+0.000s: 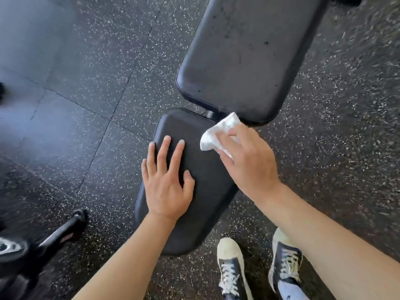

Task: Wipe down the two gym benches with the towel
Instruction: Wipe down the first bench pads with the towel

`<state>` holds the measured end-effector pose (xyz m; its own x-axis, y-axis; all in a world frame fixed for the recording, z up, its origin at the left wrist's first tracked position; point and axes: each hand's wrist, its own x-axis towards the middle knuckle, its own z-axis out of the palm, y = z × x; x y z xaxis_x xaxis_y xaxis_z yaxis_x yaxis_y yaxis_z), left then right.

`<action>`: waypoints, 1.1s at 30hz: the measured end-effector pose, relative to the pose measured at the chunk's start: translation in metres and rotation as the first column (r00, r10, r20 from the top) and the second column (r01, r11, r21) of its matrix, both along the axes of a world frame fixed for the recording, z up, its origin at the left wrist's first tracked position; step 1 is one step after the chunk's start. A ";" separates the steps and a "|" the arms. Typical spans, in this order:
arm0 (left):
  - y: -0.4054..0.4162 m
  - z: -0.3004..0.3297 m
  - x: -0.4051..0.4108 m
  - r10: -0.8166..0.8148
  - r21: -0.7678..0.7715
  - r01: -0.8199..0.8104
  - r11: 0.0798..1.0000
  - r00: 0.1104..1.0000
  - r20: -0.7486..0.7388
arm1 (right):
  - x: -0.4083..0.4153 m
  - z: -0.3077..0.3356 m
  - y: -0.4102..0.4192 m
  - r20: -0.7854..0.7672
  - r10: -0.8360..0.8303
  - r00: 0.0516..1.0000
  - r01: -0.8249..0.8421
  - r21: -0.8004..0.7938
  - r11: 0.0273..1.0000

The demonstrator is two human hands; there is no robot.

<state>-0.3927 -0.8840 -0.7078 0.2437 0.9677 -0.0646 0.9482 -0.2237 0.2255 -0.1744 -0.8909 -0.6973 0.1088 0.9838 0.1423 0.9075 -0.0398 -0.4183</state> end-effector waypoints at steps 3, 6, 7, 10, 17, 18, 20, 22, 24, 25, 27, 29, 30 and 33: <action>0.001 -0.002 0.001 0.011 0.015 -0.011 1.000 1.000 0.025 | 0.005 -0.013 -0.045 -0.168 -0.053 0.984 0.058 0.023 0.998; 0.000 -0.003 0.000 0.016 0.009 -0.017 1.000 0.999 0.038 | -0.003 -0.020 -0.046 -0.256 -0.170 0.952 0.178 0.010 0.984; 0.000 -0.003 0.000 0.011 0.010 -0.011 1.000 0.999 0.041 | -0.006 -0.022 -0.039 -0.264 -0.233 0.936 0.243 0.005 0.970; 0.000 -0.005 -0.003 0.002 0.009 -0.003 1.000 0.999 0.045 | -0.012 -0.025 -0.024 -0.270 -0.386 0.882 0.400 -0.003 0.916; 0.001 -0.012 -0.006 -0.005 0.030 0.003 1.000 0.997 0.073 | -0.070 -0.038 -0.070 -0.553 -0.550 0.625 0.681 0.043 0.731; 0.001 -0.013 -0.006 -0.007 0.032 0.004 0.999 0.997 0.071 | -0.088 -0.039 -0.084 -0.595 -0.523 0.610 0.677 0.050 0.734; 0.000 -0.014 -0.006 -0.005 0.037 0.003 0.999 0.998 0.067 | -0.125 -0.040 -0.112 -0.659 -0.467 0.590 0.657 0.056 0.751; 0.000 -0.014 -0.006 -0.008 0.035 0.005 0.999 0.998 0.069 | -0.155 -0.040 -0.137 -0.704 -0.449 0.550 0.652 0.027 0.757; -0.001 -0.013 -0.006 -0.008 0.036 0.005 0.999 0.997 0.073 | -0.171 -0.041 -0.150 -0.723 -0.438 0.534 0.648 0.017 0.761; -0.002 -0.012 -0.005 -0.004 0.036 0.001 0.999 0.997 0.073 | -0.172 -0.041 -0.151 -0.721 -0.432 0.541 0.645 0.027 0.764; -0.003 -0.010 -0.004 0.002 0.030 -0.004 1.000 0.997 0.083 | -0.159 -0.042 -0.142 -0.710 -0.430 0.558 0.647 0.048 0.761; -0.004 -0.008 -0.003 -0.001 0.034 -0.002 0.999 0.996 0.093 | -0.136 -0.043 -0.123 -0.712 -0.447 0.542 0.673 0.048 0.738; -0.005 -0.008 -0.002 0.000 0.039 -0.004 0.999 0.996 0.093 | -0.121 -0.043 -0.111 -0.713 -0.457 0.532 0.689 0.051 0.723; -0.005 -0.007 -0.001 -0.004 0.043 0.000 0.999 0.996 0.085 | -0.076 -0.041 -0.072 -0.709 -0.519 0.477 0.753 0.026 0.657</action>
